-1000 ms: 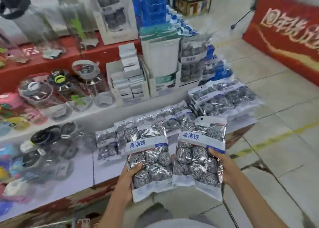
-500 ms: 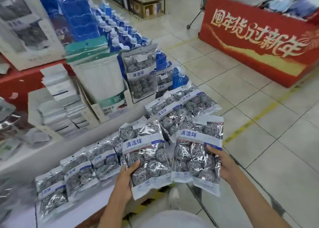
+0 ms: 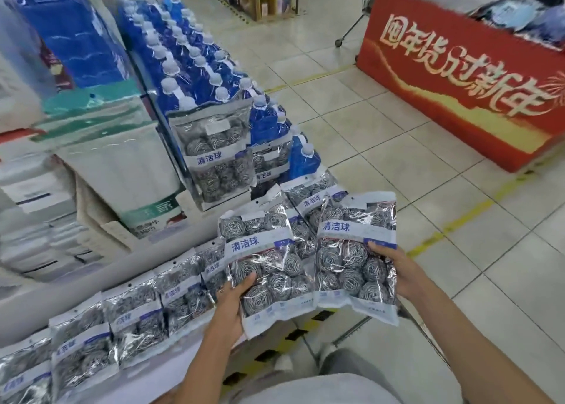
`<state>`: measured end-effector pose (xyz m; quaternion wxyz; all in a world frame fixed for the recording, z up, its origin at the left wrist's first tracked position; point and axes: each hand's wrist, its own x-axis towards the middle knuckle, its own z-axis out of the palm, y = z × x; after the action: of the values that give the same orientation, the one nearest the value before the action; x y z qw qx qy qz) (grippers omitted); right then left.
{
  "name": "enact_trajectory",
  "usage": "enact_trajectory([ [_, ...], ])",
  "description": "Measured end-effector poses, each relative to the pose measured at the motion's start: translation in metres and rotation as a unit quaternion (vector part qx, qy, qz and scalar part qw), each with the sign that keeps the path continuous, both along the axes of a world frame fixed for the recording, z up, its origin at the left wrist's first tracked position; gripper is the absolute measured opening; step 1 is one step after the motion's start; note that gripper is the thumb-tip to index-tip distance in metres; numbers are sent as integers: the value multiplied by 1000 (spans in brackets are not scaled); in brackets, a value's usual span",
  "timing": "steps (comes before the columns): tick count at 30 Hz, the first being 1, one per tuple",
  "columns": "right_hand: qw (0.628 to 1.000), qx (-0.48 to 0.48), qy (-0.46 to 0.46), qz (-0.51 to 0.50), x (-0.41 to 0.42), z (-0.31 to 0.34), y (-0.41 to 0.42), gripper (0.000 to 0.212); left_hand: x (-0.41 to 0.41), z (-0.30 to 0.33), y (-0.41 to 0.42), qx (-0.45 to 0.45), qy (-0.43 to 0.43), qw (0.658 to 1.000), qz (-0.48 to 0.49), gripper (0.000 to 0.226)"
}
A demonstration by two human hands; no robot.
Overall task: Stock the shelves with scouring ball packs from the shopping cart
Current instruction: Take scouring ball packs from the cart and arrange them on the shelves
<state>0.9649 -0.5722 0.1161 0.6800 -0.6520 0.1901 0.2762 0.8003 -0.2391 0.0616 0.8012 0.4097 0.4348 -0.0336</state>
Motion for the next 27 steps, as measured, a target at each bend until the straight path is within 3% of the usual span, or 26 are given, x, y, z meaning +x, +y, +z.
enact_trajectory([
  [3, 1000, -14, 1, 26, 41, 2, 1, 47, 24, -3, -10, 1, 3, 1000, 12, 132],
  [8, 994, -57, -24, 93, 109, 2, 11, 54, 61, -8, -18, -10, -8, 999, 33, 142],
  [10, 990, -68, -22, 125, 132, 0, 19, 49, 71, -8, -17, -44, -1, 998, 40, 129],
  [12, 984, -75, -17, 160, 155, -3, 27, 45, 78, -9, -16, -74, 3, 996, 47, 98],
  [14, 980, -73, -7, 187, 175, -6, 36, 33, 84, -9, -16, -72, 17, 996, 51, 81],
  [21, 954, -95, 23, 284, 208, -20, 60, 32, 96, -14, -11, 29, 30, 998, 44, 102],
  [27, 941, -175, -112, 268, 210, -31, 64, 31, 99, -20, -20, 102, 37, 993, 41, 112],
])
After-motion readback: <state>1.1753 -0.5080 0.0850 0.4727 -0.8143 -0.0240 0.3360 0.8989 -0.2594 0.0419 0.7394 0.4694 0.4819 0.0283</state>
